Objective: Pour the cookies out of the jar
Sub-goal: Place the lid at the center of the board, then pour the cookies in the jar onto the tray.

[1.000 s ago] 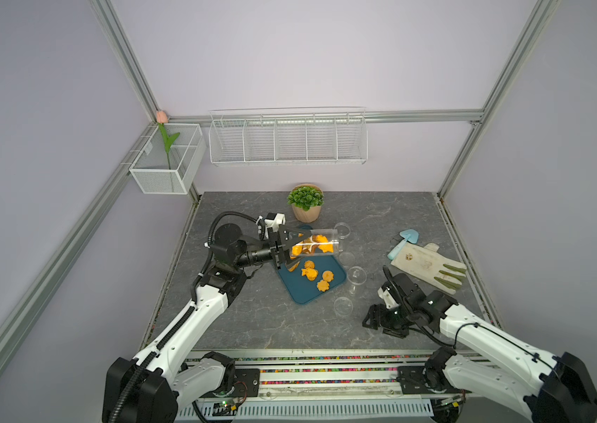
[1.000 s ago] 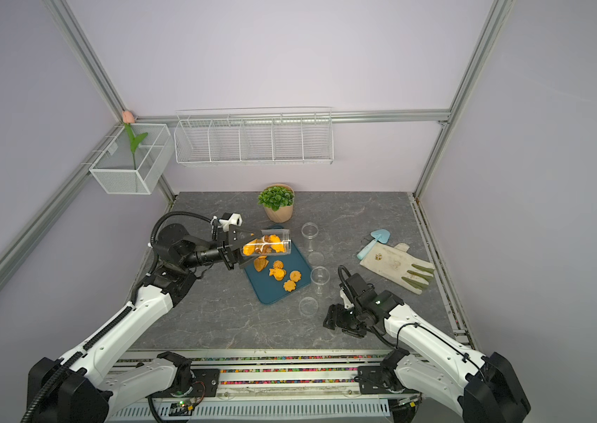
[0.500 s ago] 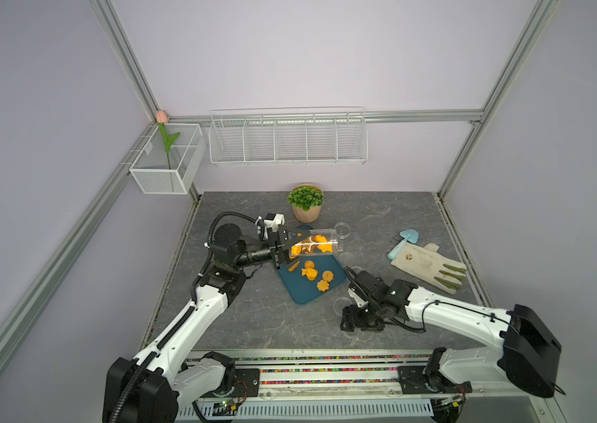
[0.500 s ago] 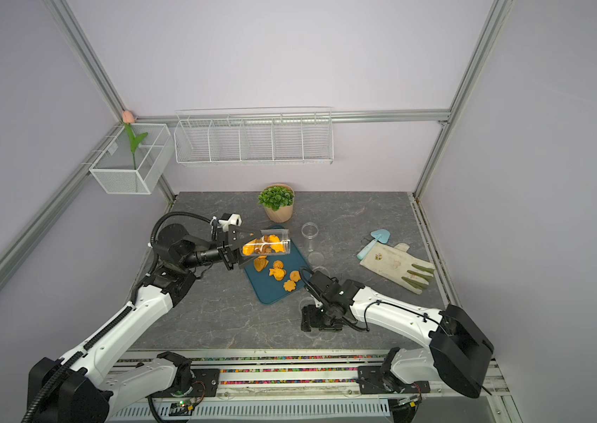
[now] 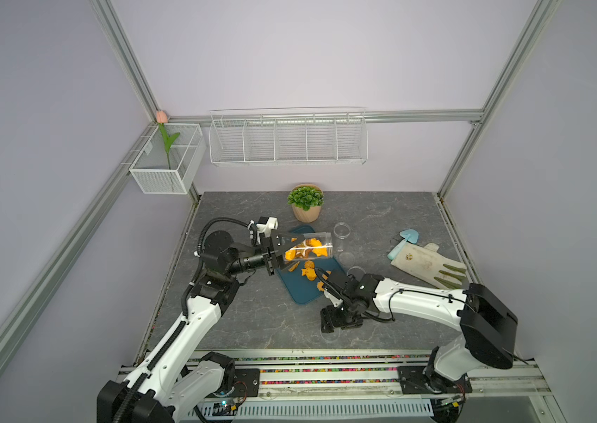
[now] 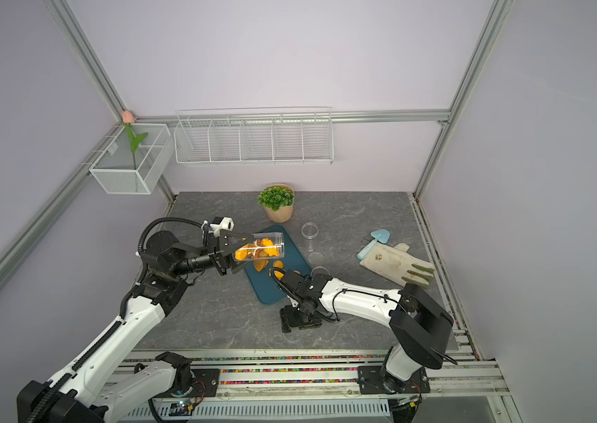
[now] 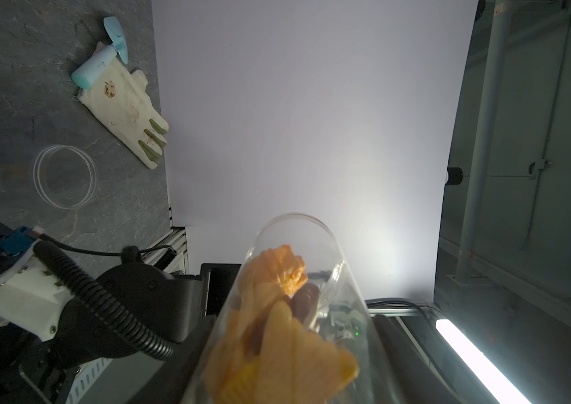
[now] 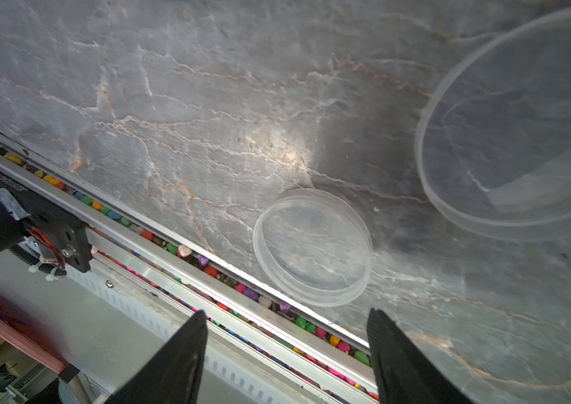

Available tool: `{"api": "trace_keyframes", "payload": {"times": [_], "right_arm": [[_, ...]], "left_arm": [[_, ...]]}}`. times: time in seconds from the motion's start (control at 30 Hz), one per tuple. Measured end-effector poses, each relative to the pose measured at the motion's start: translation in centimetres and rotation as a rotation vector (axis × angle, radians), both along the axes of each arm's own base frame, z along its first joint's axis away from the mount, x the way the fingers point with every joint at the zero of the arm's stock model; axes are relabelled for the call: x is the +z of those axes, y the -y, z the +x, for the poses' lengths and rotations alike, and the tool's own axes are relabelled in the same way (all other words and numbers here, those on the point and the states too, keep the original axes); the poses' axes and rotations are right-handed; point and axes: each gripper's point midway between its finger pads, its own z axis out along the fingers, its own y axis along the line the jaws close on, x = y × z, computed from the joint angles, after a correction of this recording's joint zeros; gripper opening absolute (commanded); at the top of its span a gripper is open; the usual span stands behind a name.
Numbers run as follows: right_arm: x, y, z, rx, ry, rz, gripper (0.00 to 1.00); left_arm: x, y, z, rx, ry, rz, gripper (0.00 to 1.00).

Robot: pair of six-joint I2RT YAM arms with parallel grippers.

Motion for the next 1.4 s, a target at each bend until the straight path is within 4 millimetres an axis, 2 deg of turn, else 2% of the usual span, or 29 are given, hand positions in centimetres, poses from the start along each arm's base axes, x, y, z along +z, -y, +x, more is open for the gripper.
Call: {"api": "trace_keyframes", "payload": {"times": [0.13,0.23,0.5,0.6,0.73,0.87,1.0,1.1,1.2,1.27,1.4], "right_arm": [[0.1,0.0,-0.3,0.013,0.002,0.000,0.74],[1.0,-0.2,-0.6,0.030,0.019,0.023,0.74],[4.7,0.7,-1.4,0.087,0.121,0.158,0.76],[7.3,1.1,-1.1,0.107,0.196,0.234,0.77],[11.2,2.7,1.0,0.058,0.315,0.329,0.79],[14.1,5.6,3.7,-0.031,0.421,0.362,0.83],[16.6,8.6,6.0,-0.123,0.503,0.377,0.85],[17.4,10.5,7.4,-0.193,0.518,0.386,0.88],[17.5,11.5,8.4,-0.241,0.490,0.418,0.95],[17.8,11.7,8.8,-0.258,0.467,0.457,0.96],[19.7,11.1,9.6,-0.262,0.457,0.584,0.97]], "left_arm": [[0.1,-0.1,0.0,0.004,0.000,0.000,0.65],[0.1,-0.1,0.0,0.005,0.000,0.000,0.65],[-0.1,-0.1,0.2,0.006,-0.006,0.002,0.65],[-0.2,-0.1,0.4,0.010,-0.007,0.004,0.65],[-0.9,-0.1,0.8,0.022,-0.003,0.008,0.65],[-2.6,0.0,1.6,0.033,-0.038,0.022,0.65],[-3.6,0.2,2.2,0.035,-0.057,0.030,0.65],[-3.7,0.3,2.5,0.036,-0.049,0.027,0.65],[-4.1,0.3,2.7,0.040,-0.042,0.024,0.65],[-4.5,0.2,2.8,0.043,-0.046,0.026,0.65],[-5.6,0.1,3.1,0.048,-0.061,0.031,0.65]]}}
